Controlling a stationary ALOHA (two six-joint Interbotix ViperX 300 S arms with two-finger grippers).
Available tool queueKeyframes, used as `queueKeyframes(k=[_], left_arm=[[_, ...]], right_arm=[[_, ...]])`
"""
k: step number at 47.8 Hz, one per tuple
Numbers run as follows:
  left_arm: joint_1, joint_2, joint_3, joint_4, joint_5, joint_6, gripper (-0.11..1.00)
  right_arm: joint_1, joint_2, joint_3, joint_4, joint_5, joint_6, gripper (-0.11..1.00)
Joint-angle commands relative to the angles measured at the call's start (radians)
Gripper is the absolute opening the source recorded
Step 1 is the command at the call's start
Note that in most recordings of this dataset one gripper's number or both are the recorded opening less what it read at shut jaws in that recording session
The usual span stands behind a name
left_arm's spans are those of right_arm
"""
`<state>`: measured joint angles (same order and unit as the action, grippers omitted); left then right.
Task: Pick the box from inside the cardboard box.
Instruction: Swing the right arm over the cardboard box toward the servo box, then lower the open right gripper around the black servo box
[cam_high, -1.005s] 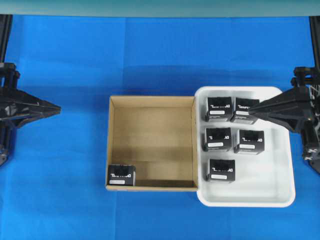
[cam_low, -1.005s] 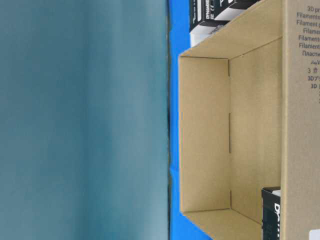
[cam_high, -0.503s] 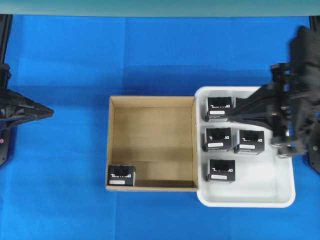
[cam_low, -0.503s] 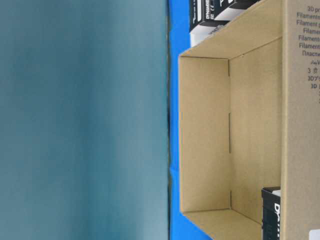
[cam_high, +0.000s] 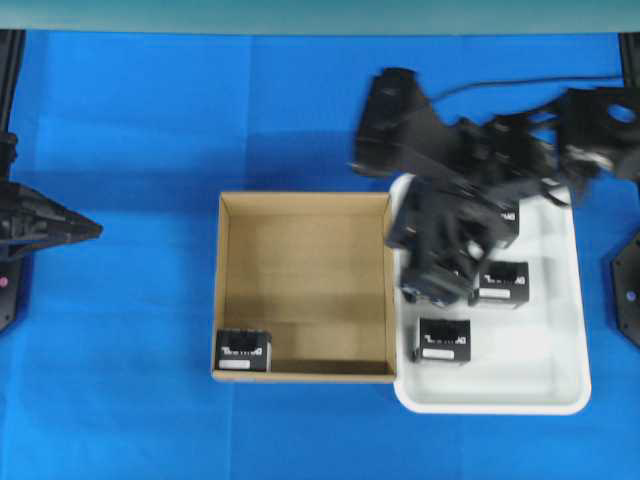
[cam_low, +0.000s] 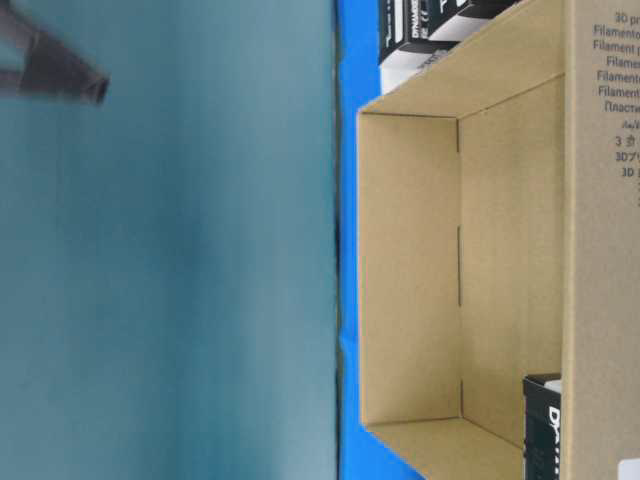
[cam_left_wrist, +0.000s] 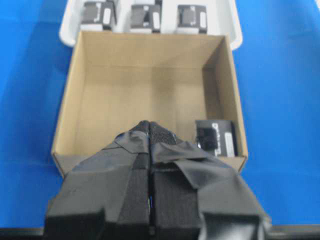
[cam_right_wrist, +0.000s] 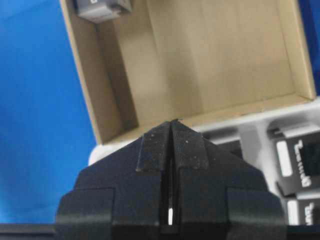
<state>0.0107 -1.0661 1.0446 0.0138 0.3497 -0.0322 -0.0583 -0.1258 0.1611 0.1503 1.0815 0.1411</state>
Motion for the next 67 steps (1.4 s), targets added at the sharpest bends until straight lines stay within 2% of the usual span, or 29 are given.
queueKeyframes(k=[1,7,17,19,25,36,44,51,58,63,67], left_arm=[[-0.003,0.003,-0.032,0.003,0.005,-0.005,-0.07],[-0.009,-0.006,-0.038,0.002,0.005,-0.003,-0.07],[-0.02,-0.018,-0.044,0.003,0.023,-0.003,-0.07],[-0.025,-0.02,-0.046,0.003,0.026,-0.003,-0.07],[-0.04,-0.02,-0.046,0.003,0.038,-0.005,-0.07],[-0.052,-0.026,-0.046,0.003,0.049,-0.005,-0.07],[-0.052,-0.032,-0.048,0.002,0.078,-0.005,-0.07],[-0.052,-0.04,-0.048,0.003,0.1,-0.005,-0.07],[-0.052,-0.04,-0.048,0.002,0.124,-0.006,-0.07],[-0.052,-0.04,-0.048,0.002,0.133,-0.014,-0.07],[-0.052,-0.041,-0.048,0.003,0.147,-0.028,-0.07]], right_arm=[[0.0,0.078,-0.092,0.02,0.063,-0.025,-0.02],[0.0,0.178,-0.193,0.063,0.129,-0.097,-0.02],[-0.012,0.319,-0.331,0.184,0.183,-0.229,-0.02],[-0.012,0.341,-0.35,0.192,0.19,-0.249,-0.02],[-0.012,0.402,-0.407,0.193,0.212,-0.291,-0.02],[-0.006,0.505,-0.471,0.193,0.187,-0.304,-0.02],[-0.003,0.546,-0.479,0.193,0.124,-0.31,-0.01],[0.003,0.571,-0.479,0.193,0.097,-0.339,-0.01],[0.009,0.604,-0.48,0.196,0.092,-0.333,0.0],[0.009,0.624,-0.491,0.21,0.089,-0.334,0.03],[0.006,0.634,-0.515,0.219,0.087,-0.337,0.11]])
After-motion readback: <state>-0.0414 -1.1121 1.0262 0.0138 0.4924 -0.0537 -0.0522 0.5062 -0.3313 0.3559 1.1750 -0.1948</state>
